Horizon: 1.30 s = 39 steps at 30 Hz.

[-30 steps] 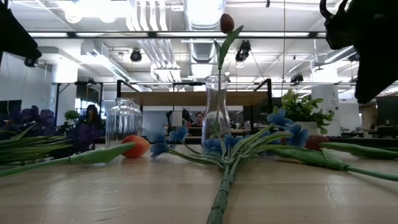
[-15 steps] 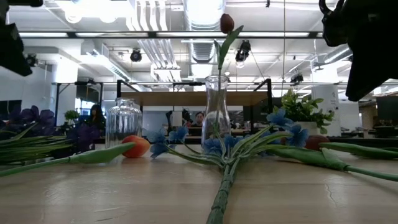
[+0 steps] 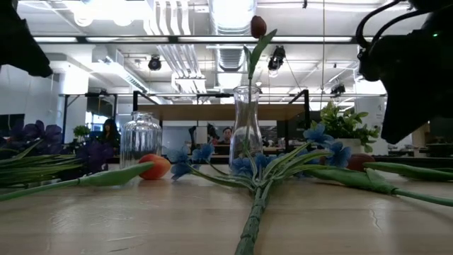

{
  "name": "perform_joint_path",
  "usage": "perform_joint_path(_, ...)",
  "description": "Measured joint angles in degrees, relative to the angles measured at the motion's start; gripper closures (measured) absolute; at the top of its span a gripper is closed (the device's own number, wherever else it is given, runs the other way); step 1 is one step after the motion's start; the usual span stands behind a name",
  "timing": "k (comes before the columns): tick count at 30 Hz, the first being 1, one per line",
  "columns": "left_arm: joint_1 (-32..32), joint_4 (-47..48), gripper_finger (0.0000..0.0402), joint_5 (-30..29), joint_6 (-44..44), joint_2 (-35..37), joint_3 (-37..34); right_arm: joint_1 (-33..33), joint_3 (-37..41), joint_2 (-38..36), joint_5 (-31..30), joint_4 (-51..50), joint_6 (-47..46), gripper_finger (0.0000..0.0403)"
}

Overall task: Pick and place flowers into a vace then onto a shelf
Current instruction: Put the right red tulip into the right transparent vase

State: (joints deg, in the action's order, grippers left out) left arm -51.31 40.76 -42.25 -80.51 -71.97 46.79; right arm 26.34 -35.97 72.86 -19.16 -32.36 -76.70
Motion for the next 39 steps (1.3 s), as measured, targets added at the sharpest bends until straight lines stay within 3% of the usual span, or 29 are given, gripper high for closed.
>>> perform_joint_path(18,0.0,0.2,0.0327,-0.9,0.3,0.0,-0.3,-6.8,3.0,0.3,6.3,2.1,2.8,0.0326)
perform_joint_path(28,0.0,0.3,0.0327,-1.8,0.4,0.0,-0.3,-8.0,3.4,4.8,8.8,3.5,3.8,0.0320)
perform_joint_path(34,0.0,0.2,0.0327,-1.8,0.4,0.0,-0.2,-8.0,3.4,6.8,8.7,3.7,3.4,0.0336)
perform_joint_path(39,0.0,0.2,0.0327,-1.8,0.3,0.0,-0.2,-8.0,3.4,6.9,8.5,3.3,4.7,0.0373)
